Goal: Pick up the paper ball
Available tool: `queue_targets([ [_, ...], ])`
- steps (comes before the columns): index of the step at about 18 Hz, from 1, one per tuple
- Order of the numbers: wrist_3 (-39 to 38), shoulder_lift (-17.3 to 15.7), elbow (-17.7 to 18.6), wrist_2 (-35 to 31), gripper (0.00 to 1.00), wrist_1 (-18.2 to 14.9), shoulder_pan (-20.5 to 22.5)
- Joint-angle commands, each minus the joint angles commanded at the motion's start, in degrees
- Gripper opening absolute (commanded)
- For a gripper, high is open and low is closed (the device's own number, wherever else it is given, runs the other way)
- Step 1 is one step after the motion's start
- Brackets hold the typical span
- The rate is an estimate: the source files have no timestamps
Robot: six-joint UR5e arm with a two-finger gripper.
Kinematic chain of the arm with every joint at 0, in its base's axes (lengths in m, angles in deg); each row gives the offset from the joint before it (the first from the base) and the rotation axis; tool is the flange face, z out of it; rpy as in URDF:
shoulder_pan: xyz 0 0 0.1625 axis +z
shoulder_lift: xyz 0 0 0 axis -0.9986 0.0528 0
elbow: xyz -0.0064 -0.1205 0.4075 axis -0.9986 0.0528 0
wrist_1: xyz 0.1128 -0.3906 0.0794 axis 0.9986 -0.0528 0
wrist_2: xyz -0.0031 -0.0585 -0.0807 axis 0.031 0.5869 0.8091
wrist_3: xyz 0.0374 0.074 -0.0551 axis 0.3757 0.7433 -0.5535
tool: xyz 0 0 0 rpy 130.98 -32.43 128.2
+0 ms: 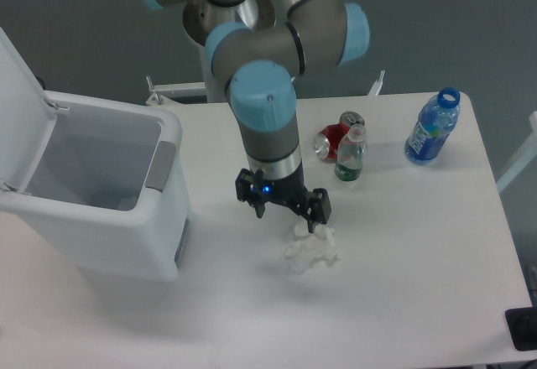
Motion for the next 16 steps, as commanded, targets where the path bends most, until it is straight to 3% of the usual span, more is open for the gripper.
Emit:
queue_targets([
  [6, 0.5, 3.2, -1.5, -0.3, 1.00, 0.5, 0.0],
  [10, 9.8, 3.3, -0.7, -0.2, 1.00, 0.4, 1.4],
  [16, 15.2, 4.5, -0.4, -0.2, 1.00, 0.3, 2.6],
])
